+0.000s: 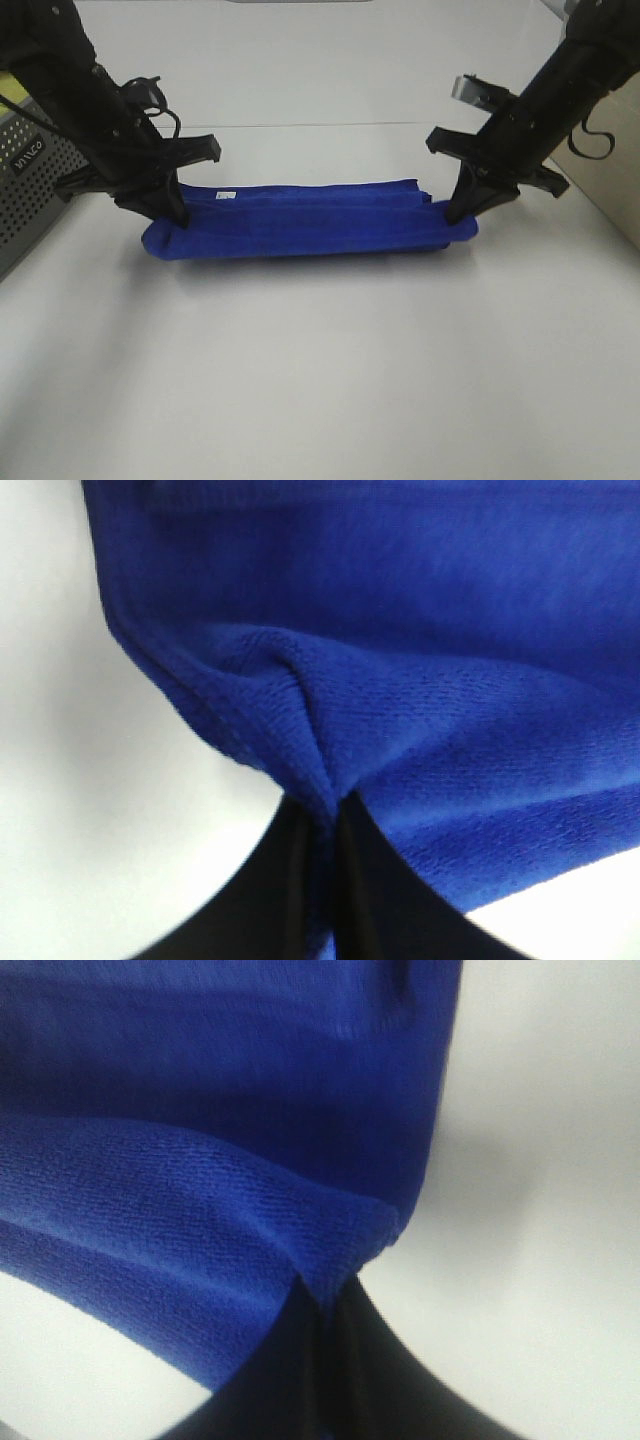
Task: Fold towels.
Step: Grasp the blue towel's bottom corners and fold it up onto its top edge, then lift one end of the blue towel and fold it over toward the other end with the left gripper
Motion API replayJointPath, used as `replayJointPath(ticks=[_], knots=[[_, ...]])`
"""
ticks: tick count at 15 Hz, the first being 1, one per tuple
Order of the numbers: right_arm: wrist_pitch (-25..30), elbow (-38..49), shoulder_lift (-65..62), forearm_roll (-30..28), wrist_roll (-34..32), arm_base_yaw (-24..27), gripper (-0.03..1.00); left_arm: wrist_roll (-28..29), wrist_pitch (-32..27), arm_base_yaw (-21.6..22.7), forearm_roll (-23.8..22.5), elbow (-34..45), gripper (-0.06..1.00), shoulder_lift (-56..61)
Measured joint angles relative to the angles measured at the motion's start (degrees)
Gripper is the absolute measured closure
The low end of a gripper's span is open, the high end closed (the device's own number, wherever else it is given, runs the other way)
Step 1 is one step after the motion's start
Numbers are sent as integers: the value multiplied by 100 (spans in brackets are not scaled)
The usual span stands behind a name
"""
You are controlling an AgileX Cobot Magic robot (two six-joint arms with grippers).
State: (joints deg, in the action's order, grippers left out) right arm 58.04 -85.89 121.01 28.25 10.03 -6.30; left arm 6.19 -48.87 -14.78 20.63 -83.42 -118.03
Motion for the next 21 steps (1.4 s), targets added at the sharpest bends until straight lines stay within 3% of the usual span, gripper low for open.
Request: replayJointPath(ticks=[5, 9, 10, 11, 12, 14, 15, 17, 21], knots=[[298, -2246, 1255, 6, -46, 0, 95, 97, 269, 212, -132, -1484, 90, -934], [350, -2693, 1782, -6, -57, 0, 94, 206, 510, 212, -132, -1833, 86, -1364], [361, -2693, 1788, -17, -57, 0, 88, 223, 590, 212, -120, -1839, 79, -1387], [395, -2710, 1788, 11, -57, 0, 75, 223, 682, 212, -74, -1839, 65, -1387], [395, -2710, 1788, 11, -57, 0, 75, 223, 682, 212, -74, -1839, 65, -1387], [521, -2733, 1770, 63, -34, 0, 43, 143, 825, 212, -17, -1851, 31, -1387], [647, -2744, 1736, 63, -17, 0, 32, 46, 837, 212, -40, -1851, 20, -1387], [825, -2762, 1553, -126, -17, 0, 24, 11, 819, 212, -470, -1851, 12, -1387], [928, -2762, 1495, -275, -17, 6, 23, 229, 693, 212, -934, -1851, 11, -1438]])
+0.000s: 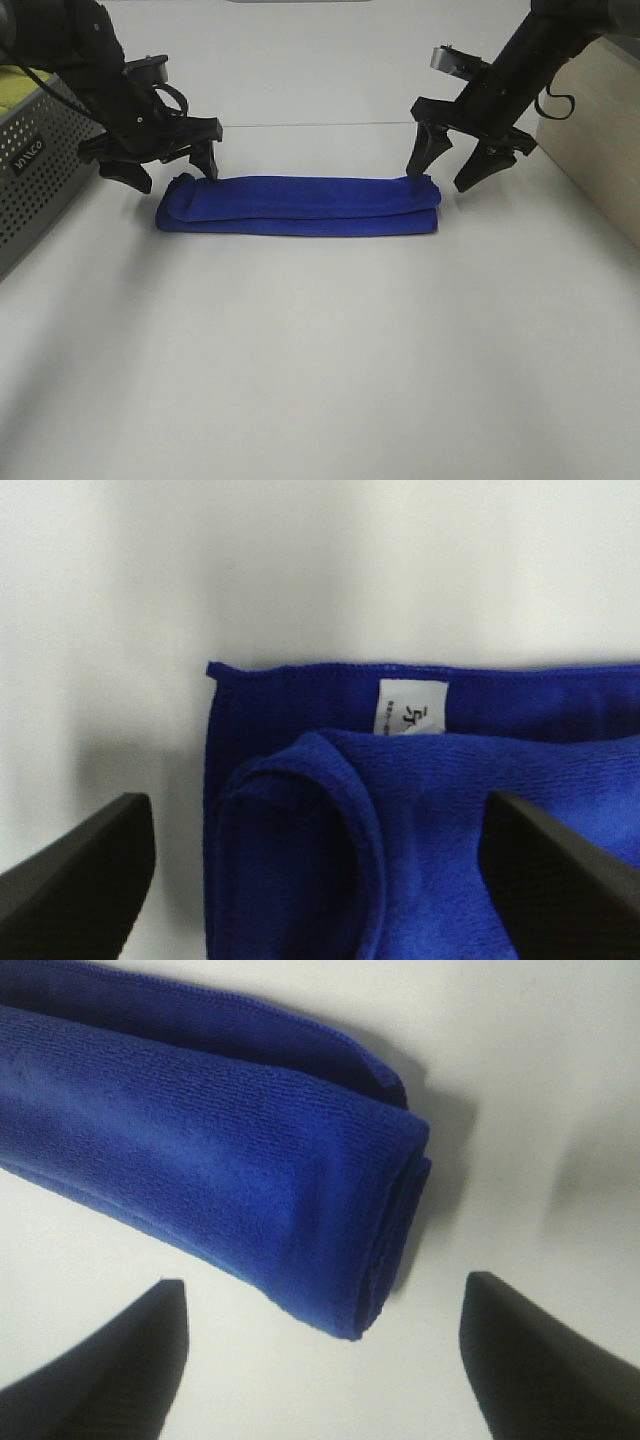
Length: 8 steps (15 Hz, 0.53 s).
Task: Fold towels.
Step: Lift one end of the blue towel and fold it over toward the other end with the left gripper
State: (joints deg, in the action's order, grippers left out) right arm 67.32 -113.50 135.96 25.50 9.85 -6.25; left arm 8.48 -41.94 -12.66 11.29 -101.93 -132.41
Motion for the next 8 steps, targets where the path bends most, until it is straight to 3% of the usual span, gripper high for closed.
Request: replayJointPath(ticks=[6, 8], knots=[[0, 0, 0, -17, 0, 0, 23, 17, 92, 0, 155, -17, 12, -361], [-6, 0, 0, -17, 6, 0, 23, 17, 206, 0, 160, -29, 18, -395]])
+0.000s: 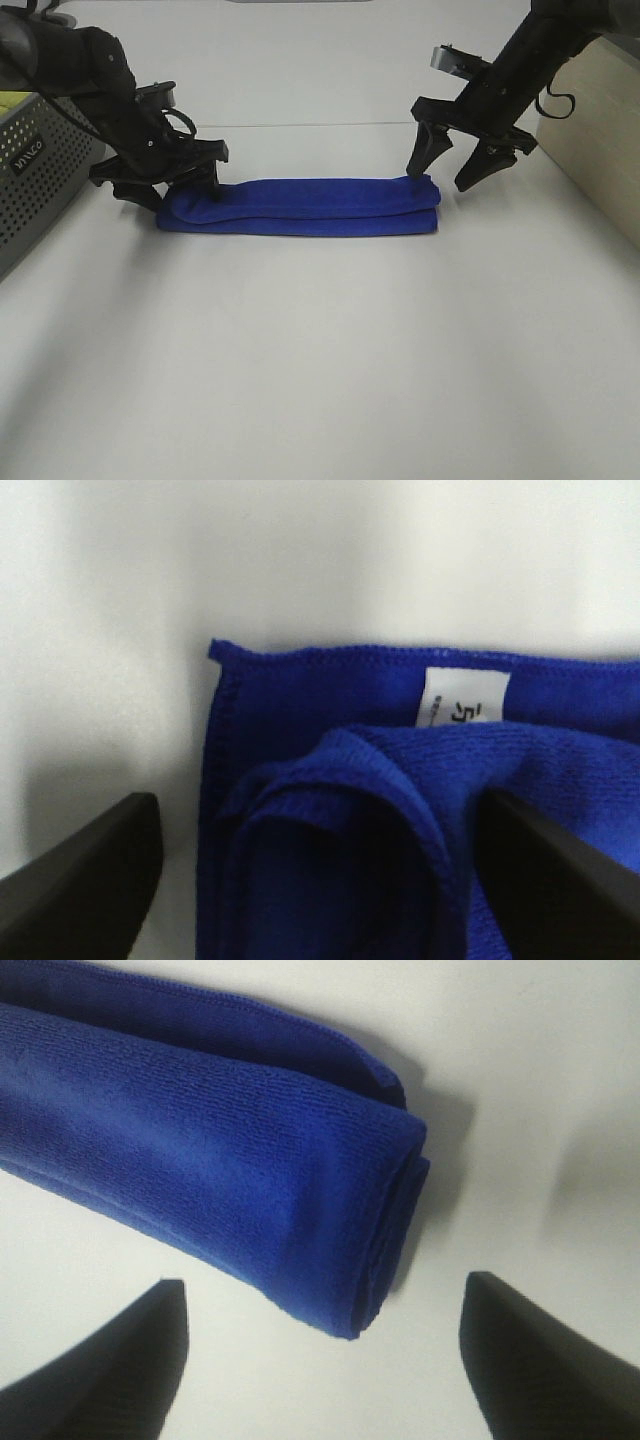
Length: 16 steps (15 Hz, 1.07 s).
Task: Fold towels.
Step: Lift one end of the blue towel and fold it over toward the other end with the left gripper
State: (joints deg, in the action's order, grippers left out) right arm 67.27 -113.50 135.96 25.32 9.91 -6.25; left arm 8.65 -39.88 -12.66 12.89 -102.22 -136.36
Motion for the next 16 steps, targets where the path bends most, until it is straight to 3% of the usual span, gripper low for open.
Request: replayJointPath(ticks=[2, 4, 7, 11, 14, 16], knots=[[0, 0, 0, 0, 0, 0, 23, 0, 69, 0, 46, 0, 41, -34], [-46, 0, 0, 0, 0, 0, 23, 0, 86, 0, 115, 0, 79, -69], [-97, 0, 0, 0, 0, 0, 23, 0, -92, -6, -23, 0, 82, 6], [-92, 0, 0, 0, 0, 0, 23, 0, -1415, 0, -808, -584, 82, 504], [40, 0, 0, 0, 0, 0, 23, 0, -2263, -40, -573, -1644, 82, 647], [69, 0, 0, 23, 0, 0, 23, 0, -2338, -258, -252, -2023, 82, 647]])
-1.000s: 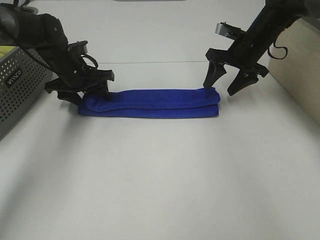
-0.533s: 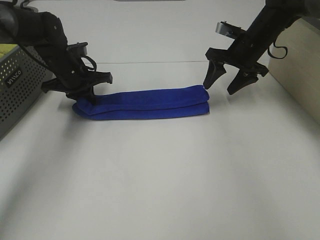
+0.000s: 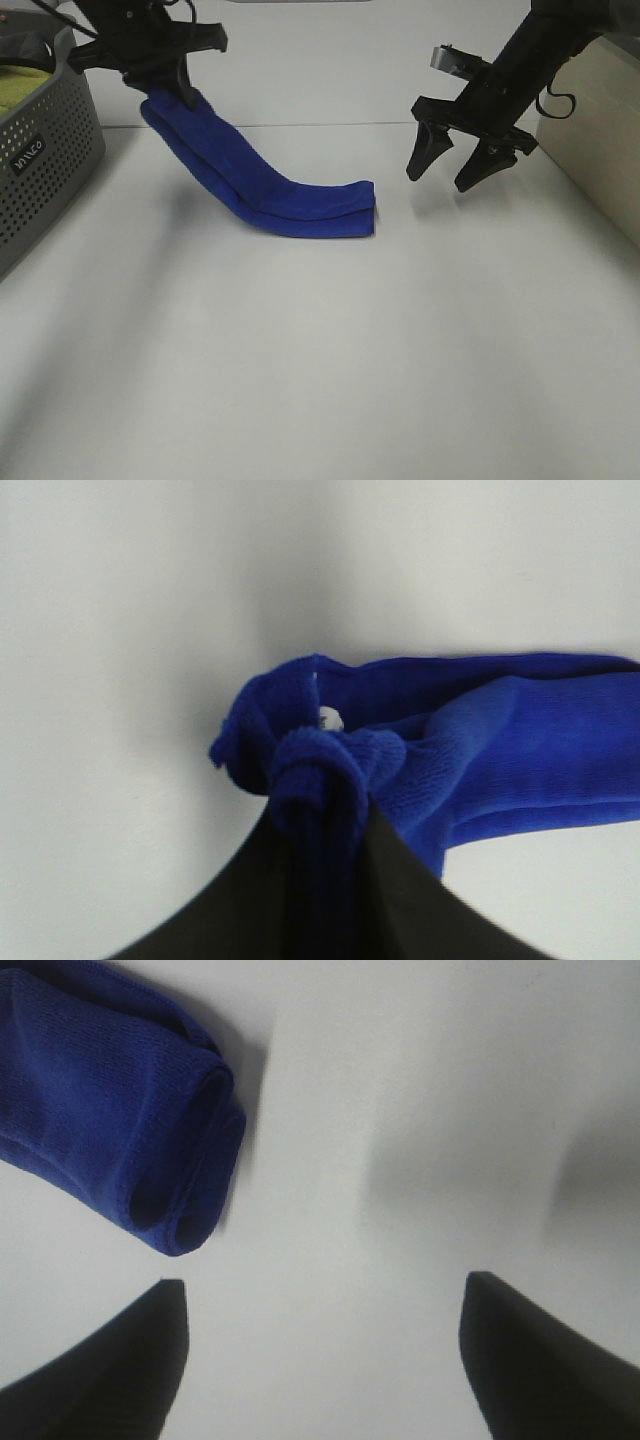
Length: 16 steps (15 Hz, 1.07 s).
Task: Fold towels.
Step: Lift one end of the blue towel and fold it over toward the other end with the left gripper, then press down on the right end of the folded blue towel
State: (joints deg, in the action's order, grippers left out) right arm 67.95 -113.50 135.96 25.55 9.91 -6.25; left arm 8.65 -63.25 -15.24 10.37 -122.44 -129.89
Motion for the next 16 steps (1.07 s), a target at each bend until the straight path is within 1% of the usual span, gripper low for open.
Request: replayJointPath(ticks=[3, 5, 7, 9, 10, 11, 12, 13, 14, 16], knots=[[0, 0, 0, 11, 0, 0, 23, 92, 143, -447, 126, -80, 82, -166], [0, 0, 0, 23, 0, 0, 23, 418, 464, -676, 172, -86, 82, -481], [0, 0, 0, 40, 0, 0, 23, 647, 934, -831, 413, -86, 82, -785], [0, 0, 0, 40, 0, 0, 23, 716, 1272, -951, 773, -86, 78, -974], [0, 0, 0, 40, 0, 0, 23, 728, 1341, -974, 871, -86, 76, -1008], [0, 0, 0, 40, 0, 0, 23, 808, 1593, -1003, 1301, -86, 60, -1129], [0, 0, 0, 40, 0, 0, 23, 808, 1593, -1003, 1301, -86, 60, -1129], [0, 0, 0, 40, 0, 0, 23, 848, 1707, -1003, 1558, -86, 48, -1152], [0, 0, 0, 40, 0, 0, 23, 854, 1908, -1003, 2103, -86, 30, -1163], [0, 0, 0, 63, 0, 0, 23, 808, 1971, -1003, 2670, -86, 26, -1163]])
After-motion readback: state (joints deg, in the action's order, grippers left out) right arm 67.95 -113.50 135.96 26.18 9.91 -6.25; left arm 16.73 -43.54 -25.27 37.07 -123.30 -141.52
